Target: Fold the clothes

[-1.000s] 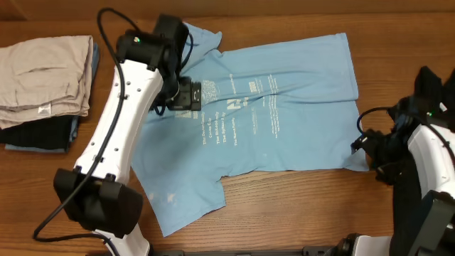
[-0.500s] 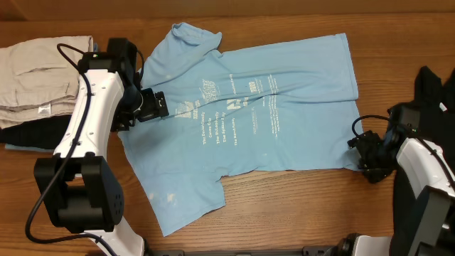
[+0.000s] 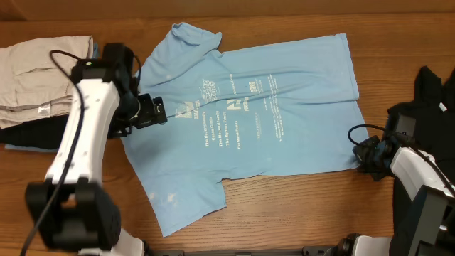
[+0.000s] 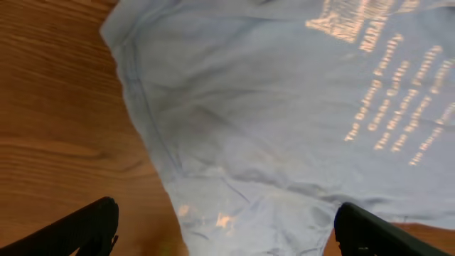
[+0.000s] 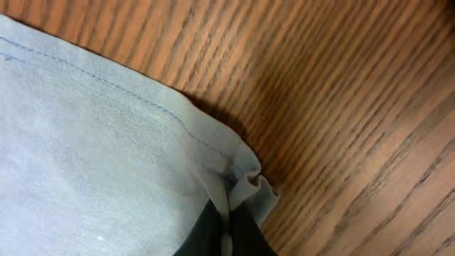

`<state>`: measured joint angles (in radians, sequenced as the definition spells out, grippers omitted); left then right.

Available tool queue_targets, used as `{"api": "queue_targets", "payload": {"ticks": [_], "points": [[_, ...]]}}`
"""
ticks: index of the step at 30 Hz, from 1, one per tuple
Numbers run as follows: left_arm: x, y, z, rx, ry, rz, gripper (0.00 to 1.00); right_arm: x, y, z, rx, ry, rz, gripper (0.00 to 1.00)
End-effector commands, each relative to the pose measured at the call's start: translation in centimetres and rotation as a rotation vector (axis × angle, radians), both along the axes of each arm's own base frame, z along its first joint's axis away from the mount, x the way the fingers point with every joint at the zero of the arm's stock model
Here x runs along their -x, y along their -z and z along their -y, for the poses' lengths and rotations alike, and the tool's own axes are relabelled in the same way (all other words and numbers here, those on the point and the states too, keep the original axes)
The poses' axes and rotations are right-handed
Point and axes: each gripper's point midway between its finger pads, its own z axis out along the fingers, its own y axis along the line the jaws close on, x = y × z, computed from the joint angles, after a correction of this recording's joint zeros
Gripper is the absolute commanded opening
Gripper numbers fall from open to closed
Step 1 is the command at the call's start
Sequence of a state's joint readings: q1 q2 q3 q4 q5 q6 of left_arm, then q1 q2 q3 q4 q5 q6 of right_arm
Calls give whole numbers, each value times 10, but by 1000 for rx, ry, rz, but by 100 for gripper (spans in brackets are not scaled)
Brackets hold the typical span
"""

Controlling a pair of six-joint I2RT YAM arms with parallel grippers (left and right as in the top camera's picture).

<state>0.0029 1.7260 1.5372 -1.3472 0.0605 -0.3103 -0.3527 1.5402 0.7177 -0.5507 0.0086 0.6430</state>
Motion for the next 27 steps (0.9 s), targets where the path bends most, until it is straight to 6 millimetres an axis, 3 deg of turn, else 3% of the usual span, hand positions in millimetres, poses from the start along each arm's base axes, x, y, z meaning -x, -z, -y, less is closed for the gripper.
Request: {"api": "queue_targets", "payload": {"ticks": [1, 3, 5, 9, 12, 17, 21, 25, 27], "points": [[23, -26, 0, 16, 11, 31, 100, -1, -1, 7, 52, -35, 6, 4], [41, -24, 29, 181, 99, 2, 100, -5, -2, 9, 63, -57, 20, 4], [63, -12, 44, 251, 130, -49, 99, -5, -2, 7, 55, -60, 23, 4], [115, 28, 45, 255, 120, -198, 94, -7, -3, 6, 48, -63, 33, 4], [143, 41, 48, 249, 107, -248, 91, -7, -3, 6, 49, -62, 32, 4], [169, 61, 60, 176, 38, -235, 86, -7, -3, 6, 49, -63, 32, 5], [187, 89, 73, 58, -44, -180, 94, -7, -3, 6, 49, -63, 32, 6], [205, 130, 61, -28, -194, -183, 86, -6, -2, 6, 47, -63, 29, 10], [205, 135, 58, -42, -202, -170, 85, -6, -2, 6, 47, -63, 29, 10]]}}
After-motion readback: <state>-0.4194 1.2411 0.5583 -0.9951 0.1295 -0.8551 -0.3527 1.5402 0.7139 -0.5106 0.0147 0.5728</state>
